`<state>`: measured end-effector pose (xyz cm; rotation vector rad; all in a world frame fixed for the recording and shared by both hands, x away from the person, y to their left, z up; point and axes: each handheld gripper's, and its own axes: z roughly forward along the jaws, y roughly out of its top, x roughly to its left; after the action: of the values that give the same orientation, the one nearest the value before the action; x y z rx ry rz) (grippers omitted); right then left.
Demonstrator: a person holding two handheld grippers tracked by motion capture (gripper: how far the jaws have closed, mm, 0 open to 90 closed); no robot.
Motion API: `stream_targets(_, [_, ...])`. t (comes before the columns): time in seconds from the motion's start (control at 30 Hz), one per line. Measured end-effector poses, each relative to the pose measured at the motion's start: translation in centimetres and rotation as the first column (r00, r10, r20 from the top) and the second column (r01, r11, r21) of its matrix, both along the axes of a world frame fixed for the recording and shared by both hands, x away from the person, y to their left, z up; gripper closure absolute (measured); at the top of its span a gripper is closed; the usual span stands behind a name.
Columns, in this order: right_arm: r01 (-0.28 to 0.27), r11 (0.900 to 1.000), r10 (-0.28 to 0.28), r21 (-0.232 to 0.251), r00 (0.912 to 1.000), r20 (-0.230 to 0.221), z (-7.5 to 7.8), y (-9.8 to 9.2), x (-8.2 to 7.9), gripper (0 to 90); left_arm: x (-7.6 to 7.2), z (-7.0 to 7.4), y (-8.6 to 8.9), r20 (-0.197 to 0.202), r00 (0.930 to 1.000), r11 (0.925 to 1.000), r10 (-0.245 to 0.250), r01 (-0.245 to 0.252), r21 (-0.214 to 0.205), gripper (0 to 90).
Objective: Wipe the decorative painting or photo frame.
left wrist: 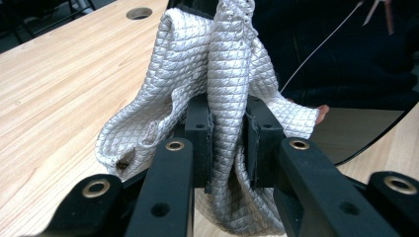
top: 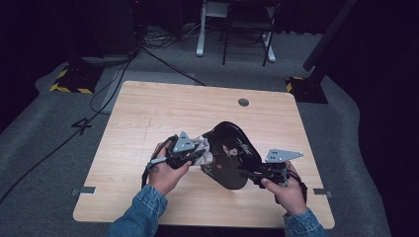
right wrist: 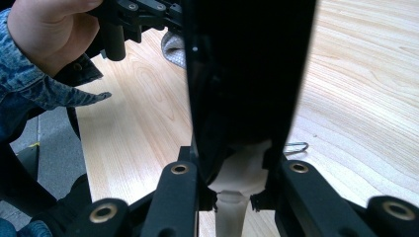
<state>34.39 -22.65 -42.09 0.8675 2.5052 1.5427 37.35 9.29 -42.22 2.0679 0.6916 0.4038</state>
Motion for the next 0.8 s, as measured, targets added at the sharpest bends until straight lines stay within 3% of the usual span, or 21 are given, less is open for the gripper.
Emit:
stream_targets(0.43, [-0.001, 1.0, 0.001, 0.0, 1.0, -0.003, 0.0, 0.0, 0.0, 76.9, -0.5, -0.4, -0.7, -0.015, 0.9999, 1.0, -0.005, 0.005, 0.007, 75.3])
stream_targets(0.8, [-0.003, 1.0, 0.003, 0.0, 1.0, -0.007, 0.0, 0.0, 0.1, 77.0, -1.8, -0.3, -3.1, -0.021, 0.9969, 0.9968, -0.076, 0.077, 0.022, 75.0])
